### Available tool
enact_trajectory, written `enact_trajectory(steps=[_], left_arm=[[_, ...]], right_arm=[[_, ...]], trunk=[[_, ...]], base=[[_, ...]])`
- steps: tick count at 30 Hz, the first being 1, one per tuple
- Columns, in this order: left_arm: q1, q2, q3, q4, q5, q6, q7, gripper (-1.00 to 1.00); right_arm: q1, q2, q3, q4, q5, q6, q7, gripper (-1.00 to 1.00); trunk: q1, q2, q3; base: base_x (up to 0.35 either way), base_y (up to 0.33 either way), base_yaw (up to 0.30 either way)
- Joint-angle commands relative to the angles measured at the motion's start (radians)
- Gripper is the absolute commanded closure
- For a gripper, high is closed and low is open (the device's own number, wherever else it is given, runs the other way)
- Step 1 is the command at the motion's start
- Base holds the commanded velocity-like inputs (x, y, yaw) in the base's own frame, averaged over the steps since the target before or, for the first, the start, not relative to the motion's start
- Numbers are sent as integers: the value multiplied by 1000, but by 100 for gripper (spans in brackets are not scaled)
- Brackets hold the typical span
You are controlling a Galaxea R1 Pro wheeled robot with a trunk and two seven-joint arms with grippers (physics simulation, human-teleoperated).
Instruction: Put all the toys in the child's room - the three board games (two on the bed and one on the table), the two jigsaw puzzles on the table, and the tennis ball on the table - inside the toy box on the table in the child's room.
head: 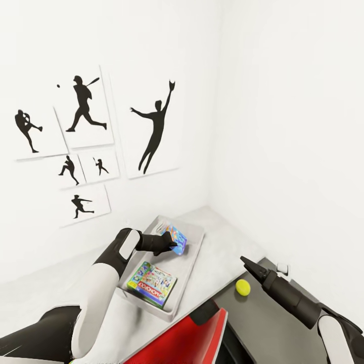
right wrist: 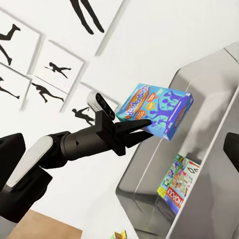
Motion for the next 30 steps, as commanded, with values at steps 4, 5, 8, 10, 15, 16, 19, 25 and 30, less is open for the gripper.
enact_trajectory(steps=[4,5,8,10,15,16,19,25,30], left_arm=[[-1,-5,9,0,-7,6,-6,100],[-1,-7,9,0,-7,6,-6,100],[-1,-11,9,0,-7,6,-7,100],[-1,-14,9,0,-7,6,-7,100],[-1,-16,9,0,-7,7,-8,100],[-1,-16,9,0,-7,7,-8,100],[-1,-16,9,0,-7,7,-8,100],[-1,-16,9,0,-7,6,-8,100],[-1,-16,9,0,-7,6,-8,100]], right_arm=[[2,1,-20,0,-1,4,4,-100],[3,1,-25,0,-1,4,4,-100],[3,0,-29,0,-1,4,4,-100],[4,0,-31,0,-1,5,4,-100],[4,0,-32,0,-2,6,4,-100],[4,0,-32,0,-2,6,4,-100],[4,0,-32,0,-2,7,4,-100],[4,0,-33,0,-2,7,4,-100],[4,0,-33,0,-2,7,4,-100]], trunk=[[1,-2,-5],[1,-2,-6],[1,-2,-6],[1,-2,-6],[1,-2,-6],[1,-2,-6],[1,-2,-6],[1,-2,-6],[1,-2,-6]], base=[[0,0,29],[0,0,9],[0,0,5],[0,0,2],[0,0,0],[0,0,0],[0,0,0],[0,0,0],[0,0,0]])
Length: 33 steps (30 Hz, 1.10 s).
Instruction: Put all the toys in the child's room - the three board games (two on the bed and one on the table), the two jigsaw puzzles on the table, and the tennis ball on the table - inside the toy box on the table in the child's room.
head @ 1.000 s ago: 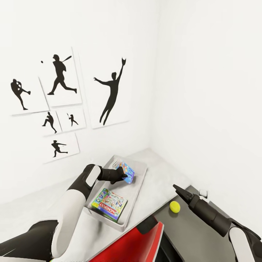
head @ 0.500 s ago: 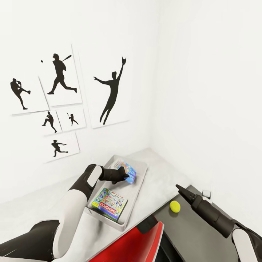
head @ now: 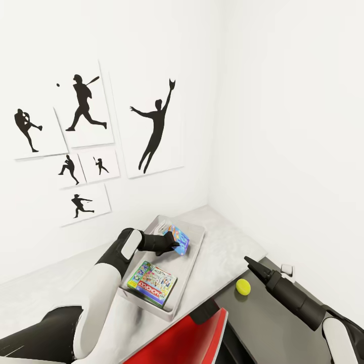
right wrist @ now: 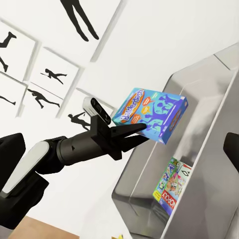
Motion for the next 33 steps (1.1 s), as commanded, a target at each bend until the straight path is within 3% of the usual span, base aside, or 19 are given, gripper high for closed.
enact_trajectory(steps=[1,14,33], left_arm=[[-1,-1,8,0,-8,6,-6,100],[-1,-3,8,0,-8,6,-6,100],[-1,-3,8,0,-8,6,-6,100]], right_arm=[[-1,0,-1,0,0,5,3,-100],[-4,-1,-3,-2,-1,11,1,-100],[-4,-2,-3,-2,-1,11,1,-100]], trunk=[[1,-2,-2],[1,-2,-4],[1,-2,-27]], base=[[0,0,0],[0,0,0],[0,0,0]])
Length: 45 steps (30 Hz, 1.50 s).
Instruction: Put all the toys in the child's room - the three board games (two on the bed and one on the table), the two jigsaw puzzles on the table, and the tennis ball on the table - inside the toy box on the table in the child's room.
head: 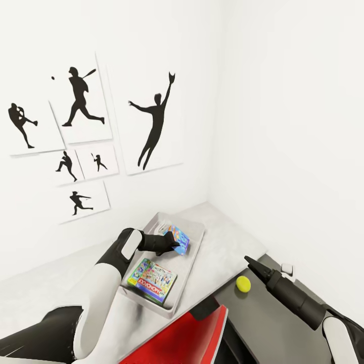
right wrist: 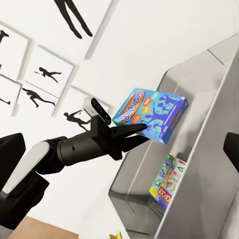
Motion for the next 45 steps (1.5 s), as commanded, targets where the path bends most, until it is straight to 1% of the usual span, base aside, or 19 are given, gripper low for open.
enact_trajectory(steps=[1,18,28,35,45], left_arm=[[-1,-1,9,0,-7,6,-6,100],[-1,-6,7,0,-9,3,-6,100],[-1,-6,7,0,-9,0,-7,100],[-1,-6,7,0,-9,-1,-6,100],[-1,-7,7,0,-9,-1,-6,100]], right_arm=[[-1,0,-1,0,0,5,3,-100],[1,0,-1,0,0,4,3,-100],[2,0,-2,0,0,3,4,-100],[2,0,-3,0,0,0,27,-100],[3,0,-3,0,0,-2,32,-100]], trunk=[[1,-2,-4],[1,-2,-24],[1,-2,-26],[1,-2,-26],[1,-2,-26]], base=[[0,0,0],[0,0,0],[0,0,0],[0,0,0],[0,0,0]])
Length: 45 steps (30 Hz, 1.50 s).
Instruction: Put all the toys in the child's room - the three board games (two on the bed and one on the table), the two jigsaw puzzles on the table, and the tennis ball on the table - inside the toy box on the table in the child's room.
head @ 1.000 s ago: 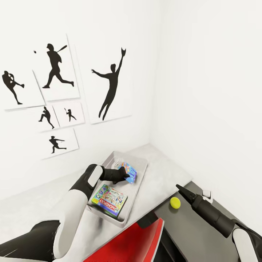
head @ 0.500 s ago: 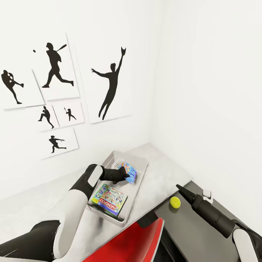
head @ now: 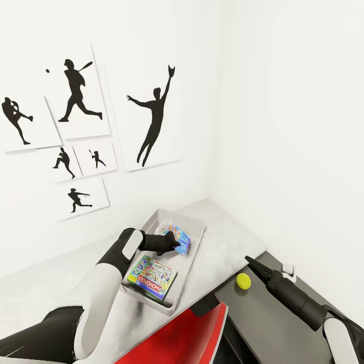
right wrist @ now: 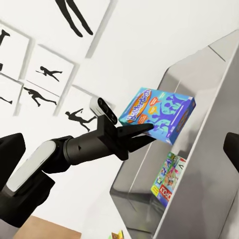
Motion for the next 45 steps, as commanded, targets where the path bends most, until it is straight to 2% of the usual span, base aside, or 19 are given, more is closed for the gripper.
enact_trajectory(steps=[1,20,21,45], left_arm=[[-1,-2,8,0,-8,6,-6,100],[-1,-2,8,0,-9,5,-6,100],[-1,-2,8,0,-9,5,-6,-100],[-1,0,8,0,-9,5,-7,-100]], right_arm=[[-1,0,-1,0,-1,5,3,-100],[0,0,-1,0,-1,5,4,-100],[0,0,-1,0,-1,5,5,-100],[0,0,-1,0,-1,4,5,-100]], trunk=[[1,-2,-2],[1,-2,-2],[1,-2,-2],[1,-2,-2]], base=[[0,0,0],[0,0,0],[0,0,0],[0,0,0]])
